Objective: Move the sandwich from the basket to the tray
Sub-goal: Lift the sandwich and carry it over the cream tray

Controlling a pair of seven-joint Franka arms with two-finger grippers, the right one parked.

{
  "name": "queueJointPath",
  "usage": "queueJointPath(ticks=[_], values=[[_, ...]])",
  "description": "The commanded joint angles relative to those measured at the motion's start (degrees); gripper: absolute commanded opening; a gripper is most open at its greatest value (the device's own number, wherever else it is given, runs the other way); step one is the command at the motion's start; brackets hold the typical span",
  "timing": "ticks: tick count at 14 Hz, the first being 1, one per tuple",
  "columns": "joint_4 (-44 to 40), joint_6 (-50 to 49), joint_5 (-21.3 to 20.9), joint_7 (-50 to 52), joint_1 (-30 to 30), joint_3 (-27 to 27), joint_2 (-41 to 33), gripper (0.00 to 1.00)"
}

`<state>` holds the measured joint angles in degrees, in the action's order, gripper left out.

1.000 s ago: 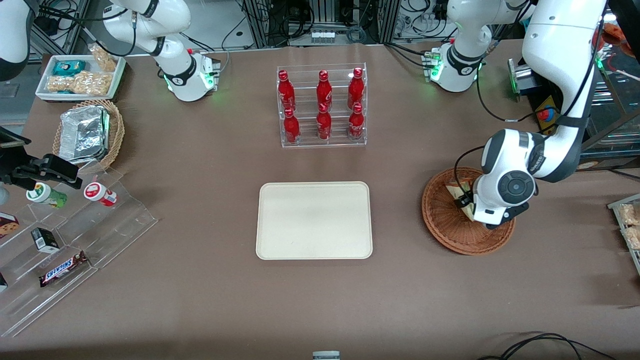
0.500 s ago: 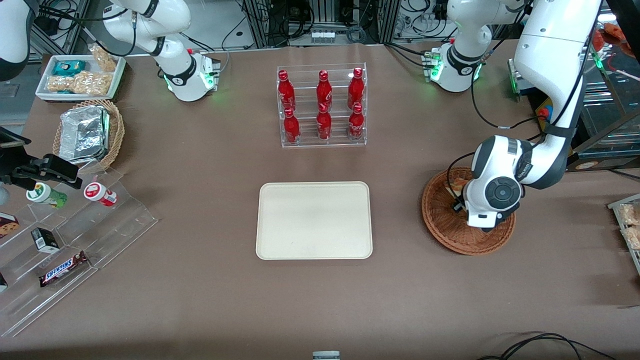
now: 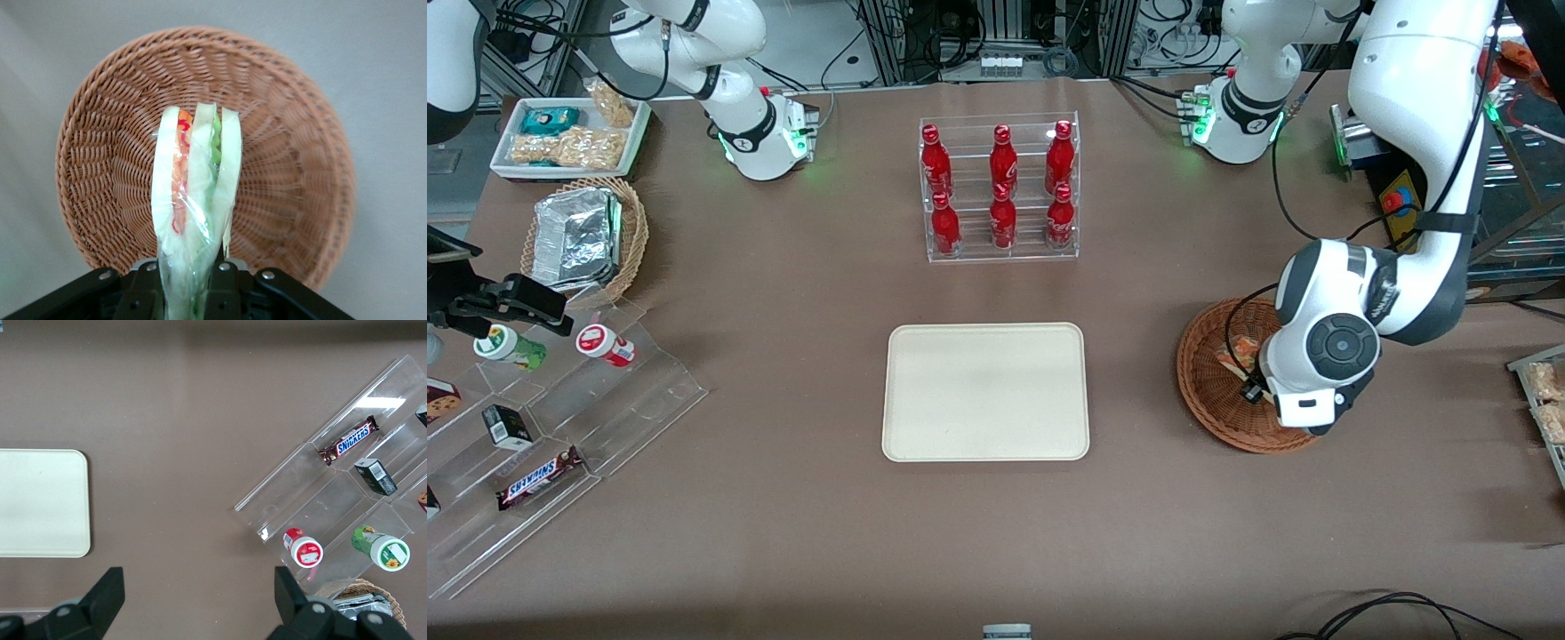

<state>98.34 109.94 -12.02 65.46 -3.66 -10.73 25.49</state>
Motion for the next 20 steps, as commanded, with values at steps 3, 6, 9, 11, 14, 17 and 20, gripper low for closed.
queueJointPath(ticks=[3, 6, 9, 11, 14, 17, 20], values=[[-5.4, -2.1, 0.1, -0.1, -8.5, -1.7, 1.6, 0.05], [-11.5, -1.4, -0.5, -2.7, -9.3, -10.2, 7.0, 0.05], [-18.4, 0.8, -0.9, -5.9, -13.6, -14.6, 14.1, 0.07], [-18.9, 5.4, -1.6, -14.4, -15.8, -14.7, 16.9, 0.10], [-22.4, 7.1, -1.8, -19.9, -19.4, -14.7, 22.4, 0.11], [-31.4, 6.7, -2.0, -22.7, -23.1, -14.7, 28.8, 0.11], [-37.0, 7.1, -2.0, -21.6, -25.1, -14.2, 32.4, 0.11]])
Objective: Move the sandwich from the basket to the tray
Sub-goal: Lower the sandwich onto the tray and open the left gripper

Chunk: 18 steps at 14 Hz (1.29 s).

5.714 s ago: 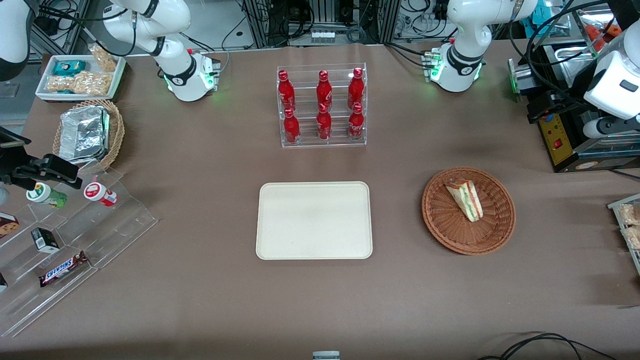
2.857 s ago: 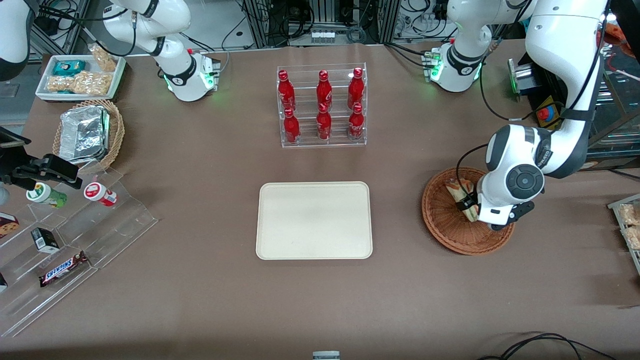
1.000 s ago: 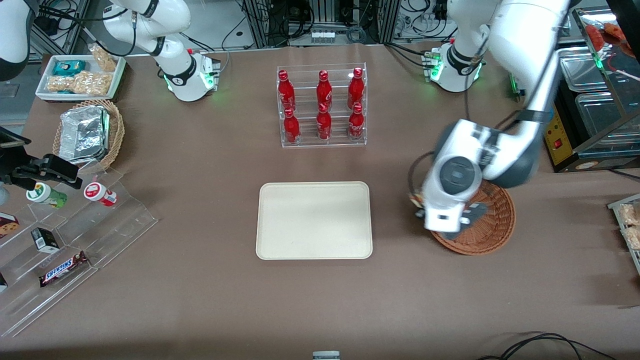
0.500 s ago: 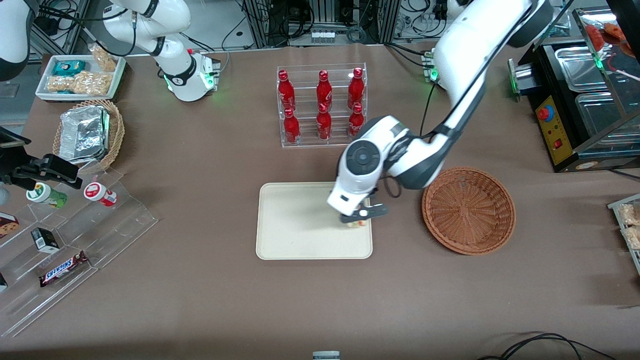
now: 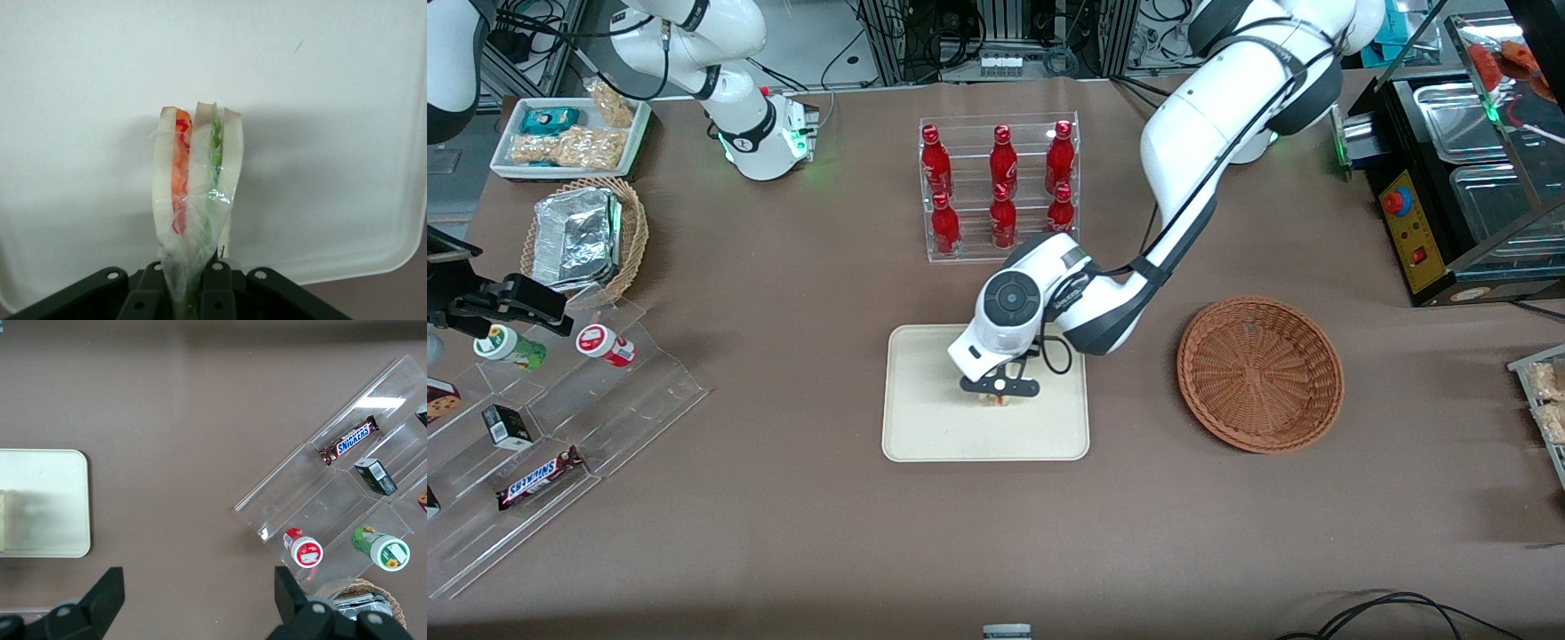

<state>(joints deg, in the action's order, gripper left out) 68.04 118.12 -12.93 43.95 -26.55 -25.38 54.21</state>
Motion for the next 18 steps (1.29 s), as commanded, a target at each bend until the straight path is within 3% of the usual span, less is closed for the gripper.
queueJointPath(ticks=[1, 4, 5, 6, 9, 12, 15, 18], values=[[-7.1, -1.0, -1.1, 1.8, -3.8, 2.4, 4.0, 0.14], [-7.4, -0.2, -1.0, 3.9, -5.5, 5.4, 3.7, 0.21], [-7.4, 0.1, -0.4, 3.9, -5.3, 5.4, 3.6, 0.41], [-7.3, 1.5, -0.5, 4.4, -5.3, 5.4, 3.7, 0.99], [-7.3, 1.8, -1.1, 7.3, -5.4, 6.0, 2.4, 1.00], [-7.3, -7.0, -0.2, 7.1, -4.1, 8.9, -6.0, 1.00], [-7.0, -16.7, 5.7, 5.4, 2.5, 8.3, -15.6, 1.00], [-6.7, -30.6, 13.1, -5.0, 10.4, 8.6, -24.0, 1.00]])
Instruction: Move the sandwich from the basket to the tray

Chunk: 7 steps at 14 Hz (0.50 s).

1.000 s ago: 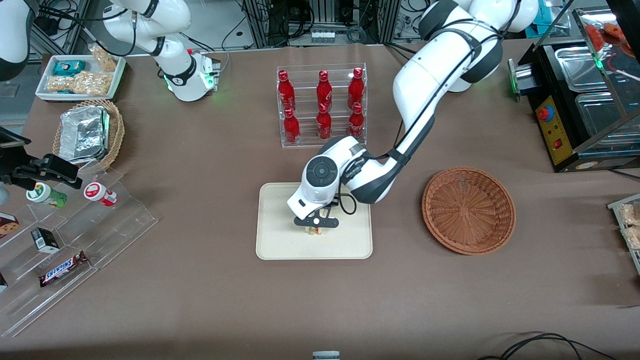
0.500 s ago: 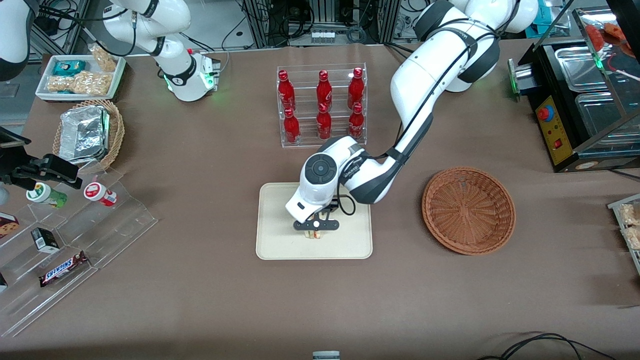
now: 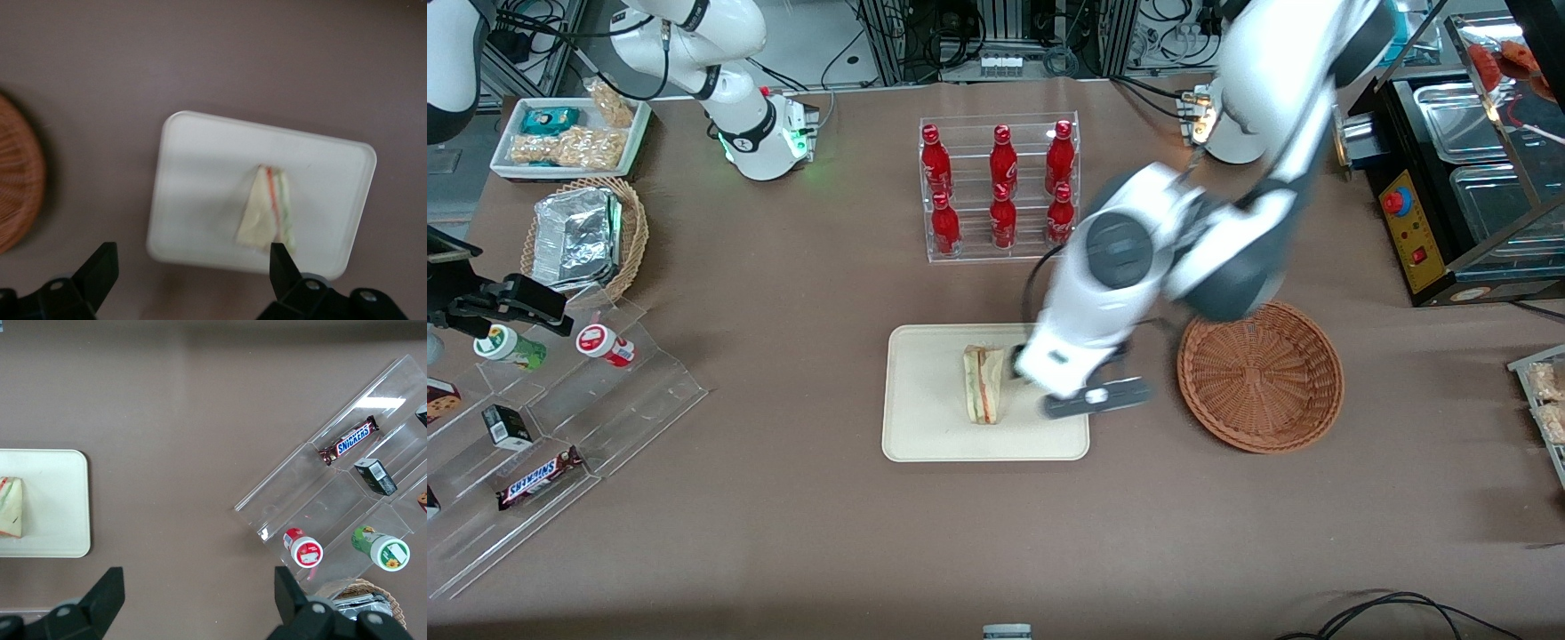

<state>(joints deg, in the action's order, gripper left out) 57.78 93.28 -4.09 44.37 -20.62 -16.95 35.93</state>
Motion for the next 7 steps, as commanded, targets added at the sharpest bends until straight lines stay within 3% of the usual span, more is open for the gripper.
queueJointPath(ticks=[1, 7], values=[[3.6, -10.0, 5.1, -8.1, 8.0, 0.2, -8.1, 1.00], [4.1, -27.9, 4.3, -21.3, 23.1, 0.3, -15.4, 1.00]])
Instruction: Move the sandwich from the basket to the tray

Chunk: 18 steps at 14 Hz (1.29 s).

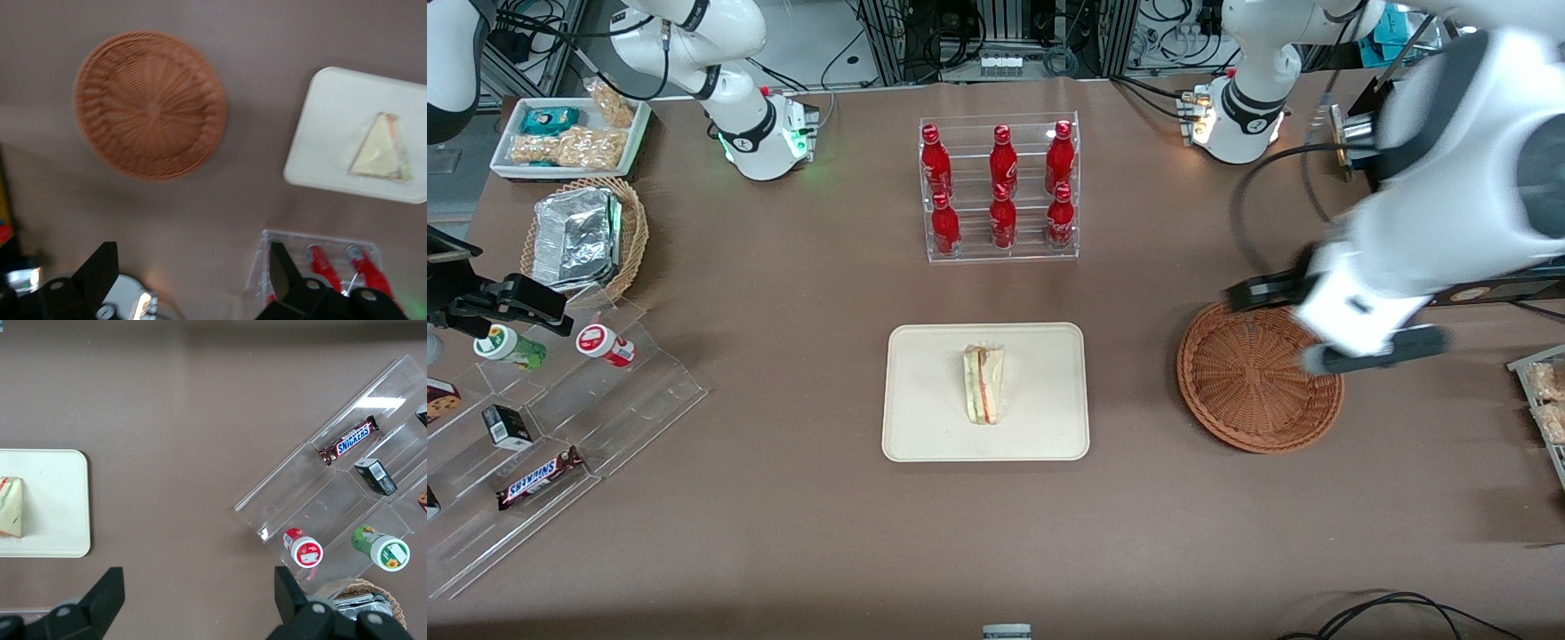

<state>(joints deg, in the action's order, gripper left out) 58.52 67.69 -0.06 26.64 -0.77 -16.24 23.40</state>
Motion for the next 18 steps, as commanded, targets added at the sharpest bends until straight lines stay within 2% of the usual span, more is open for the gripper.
queueJointPath(ticks=[1, 6, 7, 9, 12, 14, 15, 18], values=[[5.7, -2.4, 0.2, -5.2, 5.4, -0.3, -4.5, 1.00], [28.7, 10.2, 0.3, -10.5, 14.3, -0.4, -18.5, 1.00], [30.6, 11.5, 0.3, -13.7, 15.4, -0.4, -20.4, 1.00], [31.1, 11.8, 0.2, -19.7, 15.5, -0.4, -22.2, 1.00], [33.0, 11.2, -0.5, -19.6, 12.3, 0.0, -25.6, 1.00], [32.8, 10.8, -3.7, -19.5, 6.3, 3.6, -26.2, 1.00], [32.5, 10.2, -3.8, -19.6, 4.0, 6.4, -26.4, 1.00], [30.3, 9.4, -3.1, -19.9, 3.8, 7.2, -25.9, 1.00]])
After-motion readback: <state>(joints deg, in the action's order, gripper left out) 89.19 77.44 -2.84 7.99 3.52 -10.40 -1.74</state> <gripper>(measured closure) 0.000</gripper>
